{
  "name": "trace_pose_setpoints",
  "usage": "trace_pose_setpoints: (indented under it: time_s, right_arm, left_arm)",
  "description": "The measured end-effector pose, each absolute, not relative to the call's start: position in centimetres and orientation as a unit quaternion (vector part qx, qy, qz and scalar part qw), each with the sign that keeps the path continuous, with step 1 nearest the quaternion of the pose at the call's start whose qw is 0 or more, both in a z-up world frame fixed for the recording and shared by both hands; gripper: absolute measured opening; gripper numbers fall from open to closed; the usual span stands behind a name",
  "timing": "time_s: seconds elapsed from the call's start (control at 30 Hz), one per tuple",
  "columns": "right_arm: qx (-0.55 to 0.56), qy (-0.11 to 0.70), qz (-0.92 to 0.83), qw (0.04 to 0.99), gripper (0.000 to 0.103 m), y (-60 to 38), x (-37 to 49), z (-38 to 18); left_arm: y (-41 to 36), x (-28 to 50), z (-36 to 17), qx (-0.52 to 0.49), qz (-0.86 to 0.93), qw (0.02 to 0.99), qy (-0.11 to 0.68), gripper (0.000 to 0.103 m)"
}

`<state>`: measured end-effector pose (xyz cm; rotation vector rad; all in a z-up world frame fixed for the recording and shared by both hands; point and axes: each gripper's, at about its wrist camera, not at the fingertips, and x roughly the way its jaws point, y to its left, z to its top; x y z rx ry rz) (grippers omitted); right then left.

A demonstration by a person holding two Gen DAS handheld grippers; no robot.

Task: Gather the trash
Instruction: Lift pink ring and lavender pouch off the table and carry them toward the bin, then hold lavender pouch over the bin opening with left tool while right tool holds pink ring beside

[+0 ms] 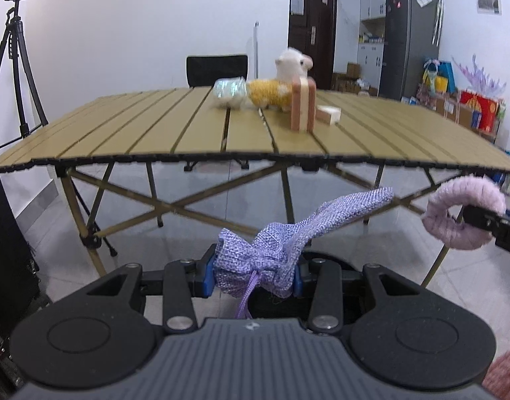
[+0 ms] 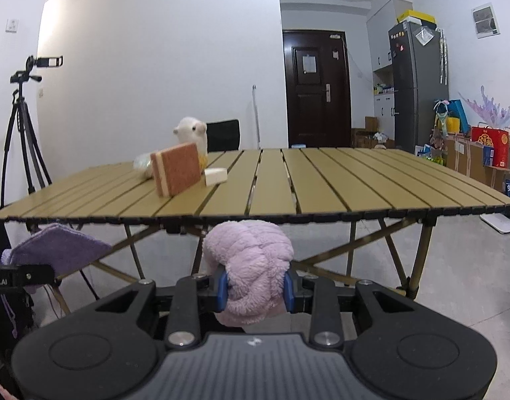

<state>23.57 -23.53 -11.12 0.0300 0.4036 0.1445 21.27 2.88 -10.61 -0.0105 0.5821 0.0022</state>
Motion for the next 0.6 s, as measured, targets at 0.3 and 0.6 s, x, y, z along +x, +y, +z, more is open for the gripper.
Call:
trace_pose_setpoints:
  time_s: [0.3,0.6]
  right_arm:
    - [-0.005,0.256,0.077,0.964,0.030,-22.0,23.8,-14.1]
    - [-0.019,0.334,0.065,0.940,0.030,-21.6,24.8,-18.1]
  left_arm:
    - [3.4,21.5,-13.9,0.015,0.018,0.937,0.349,0.041]
    - [4.5,23.1,-17.1,0.011,0.043,0.906,0.422,0.041]
